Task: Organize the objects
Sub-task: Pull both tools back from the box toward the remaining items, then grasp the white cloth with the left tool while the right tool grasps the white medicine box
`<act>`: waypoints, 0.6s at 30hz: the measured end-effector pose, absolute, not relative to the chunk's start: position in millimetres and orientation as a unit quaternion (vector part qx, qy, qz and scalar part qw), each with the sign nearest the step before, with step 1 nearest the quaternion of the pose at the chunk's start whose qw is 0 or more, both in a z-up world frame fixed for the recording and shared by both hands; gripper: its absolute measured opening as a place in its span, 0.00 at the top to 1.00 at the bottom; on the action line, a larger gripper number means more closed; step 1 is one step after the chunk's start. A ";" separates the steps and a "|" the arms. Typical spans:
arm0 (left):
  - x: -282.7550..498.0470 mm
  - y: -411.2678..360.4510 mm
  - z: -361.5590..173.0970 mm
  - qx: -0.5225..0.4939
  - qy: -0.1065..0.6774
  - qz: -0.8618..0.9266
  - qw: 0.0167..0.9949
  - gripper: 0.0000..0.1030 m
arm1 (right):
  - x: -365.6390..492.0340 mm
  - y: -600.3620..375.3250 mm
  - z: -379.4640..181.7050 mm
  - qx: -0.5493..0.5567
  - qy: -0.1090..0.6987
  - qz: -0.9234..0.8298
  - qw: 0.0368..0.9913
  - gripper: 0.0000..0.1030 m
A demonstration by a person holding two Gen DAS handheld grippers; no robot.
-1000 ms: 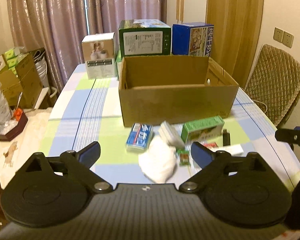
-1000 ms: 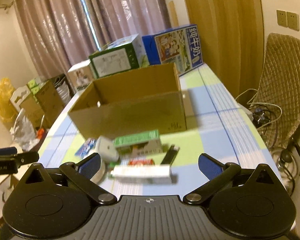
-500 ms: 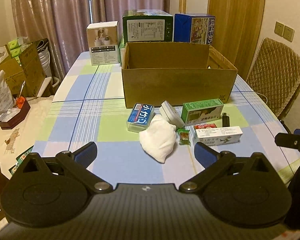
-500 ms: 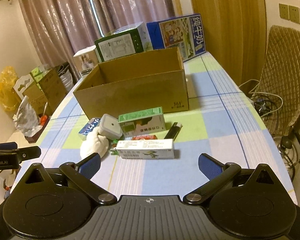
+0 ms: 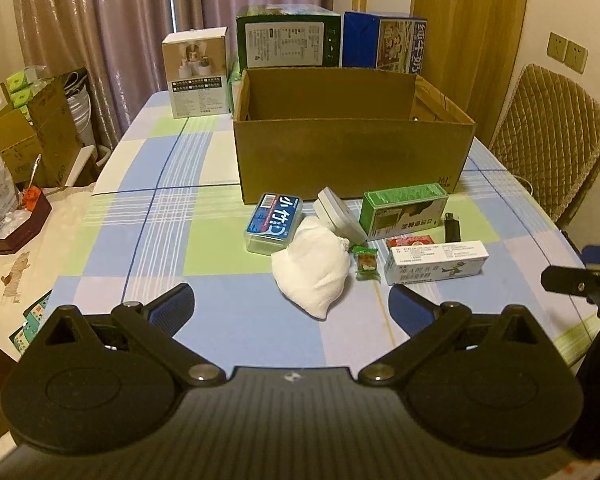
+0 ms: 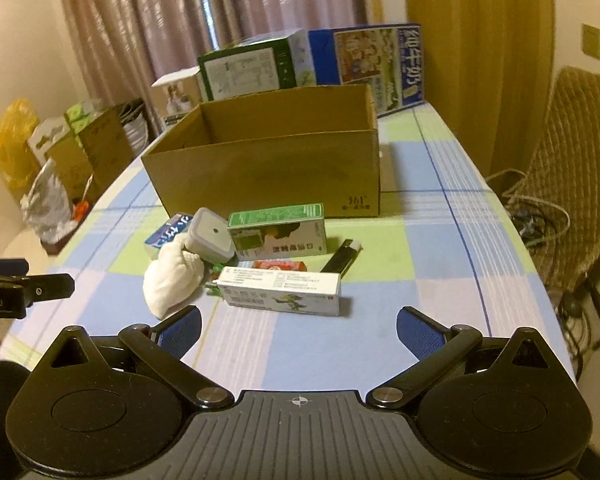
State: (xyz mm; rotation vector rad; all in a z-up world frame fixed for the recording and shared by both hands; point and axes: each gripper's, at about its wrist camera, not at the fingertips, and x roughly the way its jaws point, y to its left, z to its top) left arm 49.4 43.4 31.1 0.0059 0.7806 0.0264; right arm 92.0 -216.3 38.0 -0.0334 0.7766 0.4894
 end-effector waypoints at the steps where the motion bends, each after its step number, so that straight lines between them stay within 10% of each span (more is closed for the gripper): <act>1: 52.2 43.6 29.2 0.005 0.382 0.010 0.924 0.01 | 96.7 -214.6 36.6 -0.029 0.375 0.243 0.894 0.02; 18: 127.7 36.2 -24.6 0.117 0.414 -0.107 0.896 0.14 | 180.6 -160.3 -21.3 -0.268 0.376 0.397 0.793 0.23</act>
